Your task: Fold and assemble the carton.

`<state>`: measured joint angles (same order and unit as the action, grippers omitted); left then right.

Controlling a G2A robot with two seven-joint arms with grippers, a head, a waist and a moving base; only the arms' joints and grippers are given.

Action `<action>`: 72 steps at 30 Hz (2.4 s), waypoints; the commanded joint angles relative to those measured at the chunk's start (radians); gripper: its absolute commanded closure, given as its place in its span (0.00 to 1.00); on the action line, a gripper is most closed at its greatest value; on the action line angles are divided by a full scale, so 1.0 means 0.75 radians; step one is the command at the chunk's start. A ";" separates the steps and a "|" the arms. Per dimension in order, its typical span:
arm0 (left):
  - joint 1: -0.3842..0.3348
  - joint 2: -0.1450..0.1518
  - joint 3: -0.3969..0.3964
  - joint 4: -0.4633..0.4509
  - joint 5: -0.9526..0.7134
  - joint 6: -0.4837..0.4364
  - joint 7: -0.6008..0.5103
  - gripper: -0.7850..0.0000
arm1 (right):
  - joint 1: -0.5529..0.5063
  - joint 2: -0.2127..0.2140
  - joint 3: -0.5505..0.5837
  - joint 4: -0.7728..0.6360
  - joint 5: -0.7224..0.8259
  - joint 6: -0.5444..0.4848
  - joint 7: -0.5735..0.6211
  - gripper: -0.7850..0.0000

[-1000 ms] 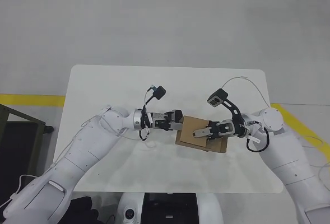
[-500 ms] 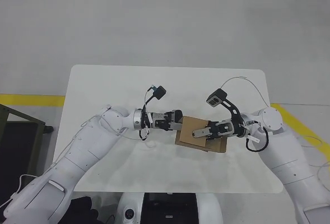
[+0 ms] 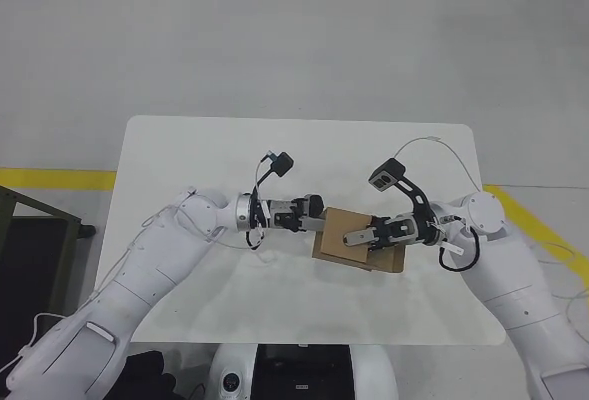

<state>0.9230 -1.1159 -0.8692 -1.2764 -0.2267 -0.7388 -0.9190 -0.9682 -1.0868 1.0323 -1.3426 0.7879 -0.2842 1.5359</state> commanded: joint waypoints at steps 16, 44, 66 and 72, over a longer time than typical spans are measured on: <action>0.106 0.055 -0.269 -0.117 0.453 -0.365 0.321 0.00 | 0.072 0.001 -0.057 0.230 -0.041 0.060 0.000 1.00; 0.137 0.257 -0.135 -0.103 2.253 -0.365 1.857 0.00 | 0.321 -0.221 -0.427 0.821 -0.122 -0.092 -0.092 1.00; -0.034 0.278 0.218 0.004 2.141 -0.365 1.800 0.00 | 0.420 -0.293 -0.507 0.968 -0.200 -0.152 -0.152 0.00; -0.074 0.235 0.257 0.055 2.064 -0.324 1.702 0.00 | 0.376 -0.224 -0.451 0.861 -0.264 -0.156 -0.156 0.00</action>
<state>0.8711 -0.9337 -0.6826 -1.2395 1.3305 -0.9885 0.3684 -0.6793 -1.2633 0.6853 -0.6800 0.5921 -0.4018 1.4185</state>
